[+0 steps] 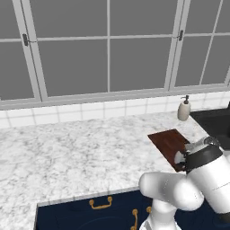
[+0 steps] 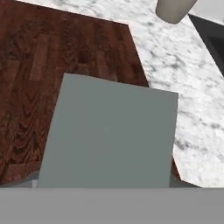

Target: Pick up the sponge from the counter and clean the cutting board by briefly scrubbing or pressing down on the cutting board. Once finished, release the sponge.

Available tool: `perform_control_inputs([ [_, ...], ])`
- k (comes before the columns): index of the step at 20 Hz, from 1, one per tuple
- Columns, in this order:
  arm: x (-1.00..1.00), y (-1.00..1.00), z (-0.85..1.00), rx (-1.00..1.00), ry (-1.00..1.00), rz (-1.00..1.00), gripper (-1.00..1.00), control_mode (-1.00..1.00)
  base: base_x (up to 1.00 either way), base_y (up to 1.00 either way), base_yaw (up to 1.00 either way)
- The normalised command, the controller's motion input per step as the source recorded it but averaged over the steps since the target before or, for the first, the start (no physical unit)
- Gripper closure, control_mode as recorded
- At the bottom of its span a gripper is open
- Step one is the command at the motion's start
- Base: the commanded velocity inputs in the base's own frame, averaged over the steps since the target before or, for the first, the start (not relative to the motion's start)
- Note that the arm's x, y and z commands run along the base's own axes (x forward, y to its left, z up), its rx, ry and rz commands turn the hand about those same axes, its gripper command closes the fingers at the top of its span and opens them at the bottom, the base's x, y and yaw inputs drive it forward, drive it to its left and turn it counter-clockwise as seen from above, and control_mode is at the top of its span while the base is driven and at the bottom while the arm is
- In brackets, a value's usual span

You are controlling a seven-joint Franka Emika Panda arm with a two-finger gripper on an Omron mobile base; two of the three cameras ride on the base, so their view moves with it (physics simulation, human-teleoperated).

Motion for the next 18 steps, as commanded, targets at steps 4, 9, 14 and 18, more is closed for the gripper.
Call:
perform_control_inputs([
  [4,-0.02,0.00,0.93,0.00,-0.19,0.18,1.00,-1.00,0.00,0.00,0.00],
  [9,0.00,0.00,0.92,0.10,0.00,0.06,1.00,-1.00,0.00,0.00,0.00],
  [14,0.11,0.06,0.78,0.20,0.32,-0.02,1.00,-1.00,0.00,0.00,0.00],
  [18,0.06,0.28,0.14,0.27,0.41,-0.26,1.00,-1.00,0.00,0.00,0.00],
])
